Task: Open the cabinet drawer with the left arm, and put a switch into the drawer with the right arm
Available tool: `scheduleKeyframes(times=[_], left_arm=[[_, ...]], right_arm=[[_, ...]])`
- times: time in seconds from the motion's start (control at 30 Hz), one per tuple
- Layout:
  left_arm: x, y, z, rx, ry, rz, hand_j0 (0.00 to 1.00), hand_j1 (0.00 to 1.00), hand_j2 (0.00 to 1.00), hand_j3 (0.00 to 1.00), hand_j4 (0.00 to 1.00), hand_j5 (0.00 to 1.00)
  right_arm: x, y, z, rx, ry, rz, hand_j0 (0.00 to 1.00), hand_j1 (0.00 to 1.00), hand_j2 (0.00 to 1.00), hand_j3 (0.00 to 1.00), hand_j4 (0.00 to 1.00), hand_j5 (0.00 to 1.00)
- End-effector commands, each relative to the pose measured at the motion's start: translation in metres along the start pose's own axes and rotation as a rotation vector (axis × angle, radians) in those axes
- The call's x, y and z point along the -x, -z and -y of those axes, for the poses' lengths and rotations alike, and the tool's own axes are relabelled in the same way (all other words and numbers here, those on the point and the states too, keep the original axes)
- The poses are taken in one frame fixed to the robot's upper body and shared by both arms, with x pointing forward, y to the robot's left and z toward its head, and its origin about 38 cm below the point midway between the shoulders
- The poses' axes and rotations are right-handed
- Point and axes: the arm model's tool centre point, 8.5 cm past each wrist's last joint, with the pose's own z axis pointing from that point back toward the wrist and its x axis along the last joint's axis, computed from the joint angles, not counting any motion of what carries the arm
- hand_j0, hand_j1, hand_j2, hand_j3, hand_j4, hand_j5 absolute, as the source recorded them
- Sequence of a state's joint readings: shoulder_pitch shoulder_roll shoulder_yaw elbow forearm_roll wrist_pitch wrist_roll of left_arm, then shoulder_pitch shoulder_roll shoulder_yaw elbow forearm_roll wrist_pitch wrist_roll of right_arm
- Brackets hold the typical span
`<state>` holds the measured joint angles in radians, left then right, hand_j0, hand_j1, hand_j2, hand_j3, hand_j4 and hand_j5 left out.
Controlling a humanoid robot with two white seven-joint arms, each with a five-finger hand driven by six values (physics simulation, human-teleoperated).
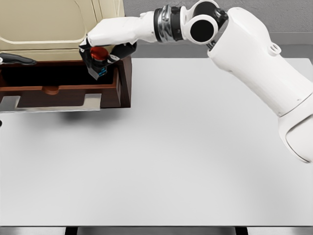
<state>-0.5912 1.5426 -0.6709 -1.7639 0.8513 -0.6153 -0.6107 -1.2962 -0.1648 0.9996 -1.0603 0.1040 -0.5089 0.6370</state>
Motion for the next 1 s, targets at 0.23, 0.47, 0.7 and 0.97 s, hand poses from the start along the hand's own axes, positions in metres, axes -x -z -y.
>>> scheduleKeyframes(times=[0.23, 0.47, 0.7, 0.97], left_arm=[[0.000, 0.000, -0.001, -0.005, -0.009, 0.000, 1.00, 1.00, 1.00, 1.00, 1.00, 1.00], [0.000, -0.001, -0.001, -0.004, -0.009, -0.003, 1.00, 1.00, 1.00, 1.00, 1.00, 1.00], [-0.001, -0.001, -0.001, -0.004, -0.004, -0.004, 1.00, 1.00, 1.00, 1.00, 1.00, 1.00], [-0.004, -0.002, -0.006, -0.013, 0.009, 0.001, 1.00, 1.00, 1.00, 1.00, 1.00, 1.00]], right_arm=[[0.009, 0.002, -0.006, -0.018, -0.027, -0.065, 1.00, 1.00, 1.00, 1.00, 1.00, 1.00], [0.005, 0.002, -0.004, -0.016, -0.041, -0.050, 1.00, 1.00, 1.00, 1.00, 1.00, 1.00], [-0.023, -0.054, 0.000, -0.008, -0.188, 0.057, 1.00, 1.00, 1.00, 1.00, 1.00, 1.00], [0.019, -0.194, -0.056, -0.005, -0.003, -0.131, 1.00, 1.00, 1.00, 1.00, 1.00, 1.00]])
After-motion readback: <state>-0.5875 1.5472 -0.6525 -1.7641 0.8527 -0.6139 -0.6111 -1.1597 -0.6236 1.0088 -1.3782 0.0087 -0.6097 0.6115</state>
